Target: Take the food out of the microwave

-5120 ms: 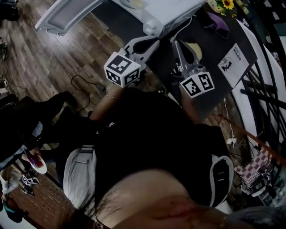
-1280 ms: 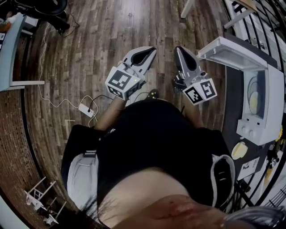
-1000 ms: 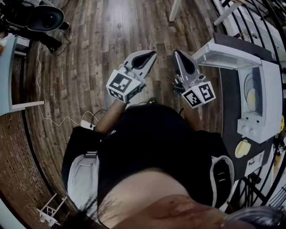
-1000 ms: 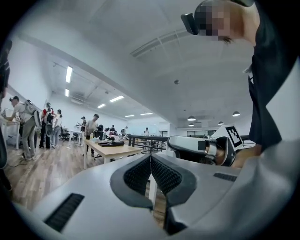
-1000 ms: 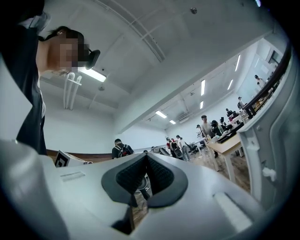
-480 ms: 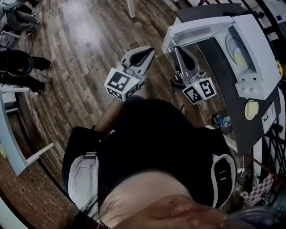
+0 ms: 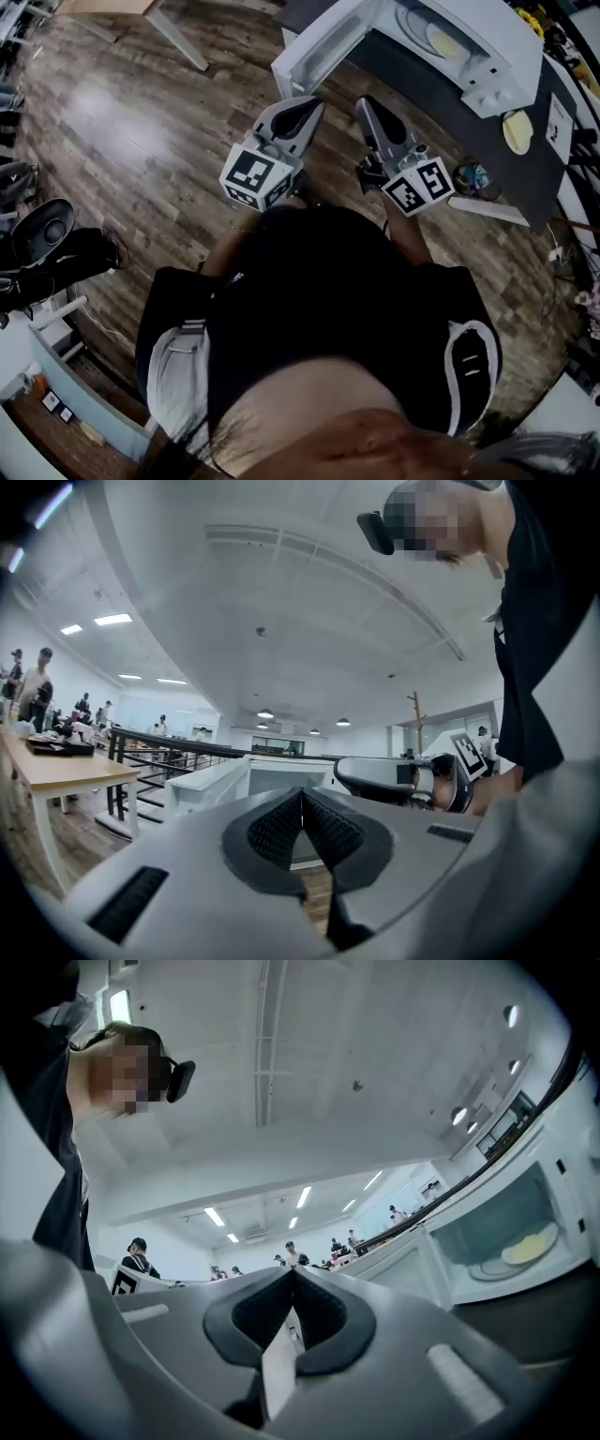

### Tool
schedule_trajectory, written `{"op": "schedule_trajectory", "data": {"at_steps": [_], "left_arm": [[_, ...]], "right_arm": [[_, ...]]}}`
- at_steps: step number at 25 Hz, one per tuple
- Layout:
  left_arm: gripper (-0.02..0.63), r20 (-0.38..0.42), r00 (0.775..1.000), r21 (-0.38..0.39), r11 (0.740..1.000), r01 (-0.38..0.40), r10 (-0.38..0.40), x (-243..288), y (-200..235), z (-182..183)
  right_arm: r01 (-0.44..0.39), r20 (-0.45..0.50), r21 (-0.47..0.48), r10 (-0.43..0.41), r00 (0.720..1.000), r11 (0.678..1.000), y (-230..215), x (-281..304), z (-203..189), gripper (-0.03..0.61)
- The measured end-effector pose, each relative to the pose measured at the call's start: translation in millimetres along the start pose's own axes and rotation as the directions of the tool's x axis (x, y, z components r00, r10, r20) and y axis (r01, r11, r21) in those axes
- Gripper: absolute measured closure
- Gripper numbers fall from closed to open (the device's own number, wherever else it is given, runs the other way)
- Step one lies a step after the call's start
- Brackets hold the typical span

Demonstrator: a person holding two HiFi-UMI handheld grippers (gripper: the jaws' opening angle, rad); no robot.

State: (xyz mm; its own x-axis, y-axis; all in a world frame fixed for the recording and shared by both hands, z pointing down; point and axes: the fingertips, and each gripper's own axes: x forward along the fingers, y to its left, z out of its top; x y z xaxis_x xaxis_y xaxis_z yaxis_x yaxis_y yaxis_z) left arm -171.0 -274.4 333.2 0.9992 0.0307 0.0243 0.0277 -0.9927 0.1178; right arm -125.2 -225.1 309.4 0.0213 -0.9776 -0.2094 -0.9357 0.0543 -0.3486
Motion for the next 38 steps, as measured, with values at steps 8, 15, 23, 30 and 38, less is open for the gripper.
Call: {"op": "schedule_trajectory", "data": {"at_steps": [8, 15, 23, 30, 38], "left_arm": [[0.606, -0.032, 0.97, 0.017, 0.97, 0.243, -0.243, 43.2, -24.1, 1.1], [0.606, -0.036, 0.924, 0.008, 0.925, 0.38, -0.38, 58.2, -39.6, -7.7], [0.606, -0.043, 0.9, 0.012, 0.9, 0.435, -0.434, 56.2, -38.1, -13.2], [0.606, -0.052, 0.875, 0.016, 0.876, 0.482, -0.481, 50.5, -35.3, -17.1], [0.606, -0.056, 0.843, 0.009, 0.844, 0.536, -0.535, 56.2, -44.0, -19.1]], "right_arm": [[0.206, 0.047, -0.055, -0.203, 0.978, 0.977, -18.0, -24.1, 10.6, 0.577], [0.346, 0.086, -0.075, -0.34, 0.937, 0.935, -24.5, -46.4, 12.4, 0.577], [0.395, 0.1, -0.089, -0.386, 0.917, 0.914, -18.8, -45.2, 3.2, 0.577], [0.428, 0.101, -0.107, -0.418, 0.903, 0.897, -9.0, -40.8, -8.9, 0.577], [0.471, 0.106, -0.093, -0.461, 0.881, 0.877, -8.9, -47.5, -12.0, 0.577]]}}
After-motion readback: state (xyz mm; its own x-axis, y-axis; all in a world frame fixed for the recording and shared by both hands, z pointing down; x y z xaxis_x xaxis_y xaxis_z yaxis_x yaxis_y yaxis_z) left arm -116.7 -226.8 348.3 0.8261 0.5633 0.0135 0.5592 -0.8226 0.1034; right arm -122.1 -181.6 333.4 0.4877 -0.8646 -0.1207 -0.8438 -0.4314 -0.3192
